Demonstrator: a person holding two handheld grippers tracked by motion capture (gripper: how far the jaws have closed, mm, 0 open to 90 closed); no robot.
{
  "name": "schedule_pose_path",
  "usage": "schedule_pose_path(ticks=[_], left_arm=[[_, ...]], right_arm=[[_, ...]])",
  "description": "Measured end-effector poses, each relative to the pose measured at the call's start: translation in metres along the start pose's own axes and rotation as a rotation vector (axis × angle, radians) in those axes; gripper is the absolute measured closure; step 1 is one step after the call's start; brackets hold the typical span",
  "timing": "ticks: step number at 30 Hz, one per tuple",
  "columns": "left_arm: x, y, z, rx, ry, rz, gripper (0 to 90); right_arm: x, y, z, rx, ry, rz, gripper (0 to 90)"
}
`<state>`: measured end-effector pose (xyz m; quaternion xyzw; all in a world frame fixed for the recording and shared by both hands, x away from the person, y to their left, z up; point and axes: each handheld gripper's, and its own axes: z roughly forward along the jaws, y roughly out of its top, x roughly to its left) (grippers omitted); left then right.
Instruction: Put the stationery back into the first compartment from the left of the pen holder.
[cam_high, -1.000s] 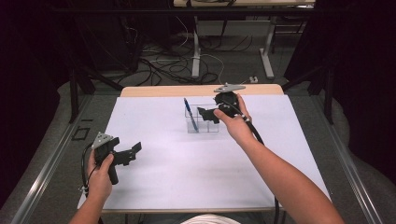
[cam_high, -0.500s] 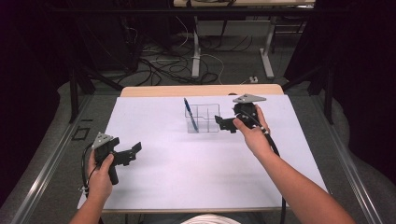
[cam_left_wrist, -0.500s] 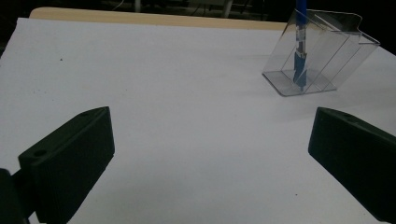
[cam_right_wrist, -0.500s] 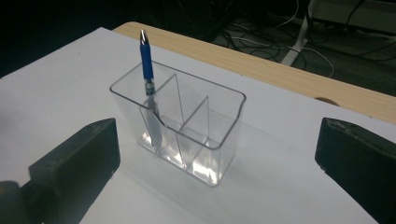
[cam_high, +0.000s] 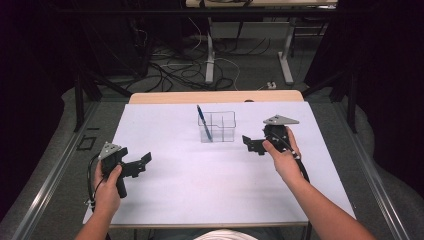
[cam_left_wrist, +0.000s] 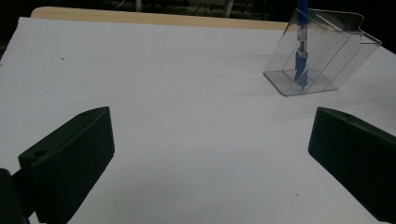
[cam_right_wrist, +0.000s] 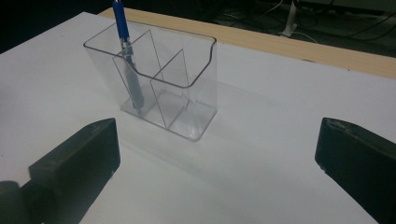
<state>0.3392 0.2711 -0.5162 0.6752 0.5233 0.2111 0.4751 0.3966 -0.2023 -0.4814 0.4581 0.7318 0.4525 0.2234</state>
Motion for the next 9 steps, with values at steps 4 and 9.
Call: schedule_pose_path(ticks=[4,9], left_arm=[[0.0,0.0,0.0,-0.001,0.002,-0.001,0.2],[0.002,0.002,-0.001,-0.006,0.008,-0.005,0.2]], right_arm=[[-0.002,-0.009,-0.003,0.008,-0.006,0.012,0.0],[-0.007,-0.02,-0.005,0.019,-0.023,0.042,0.0]])
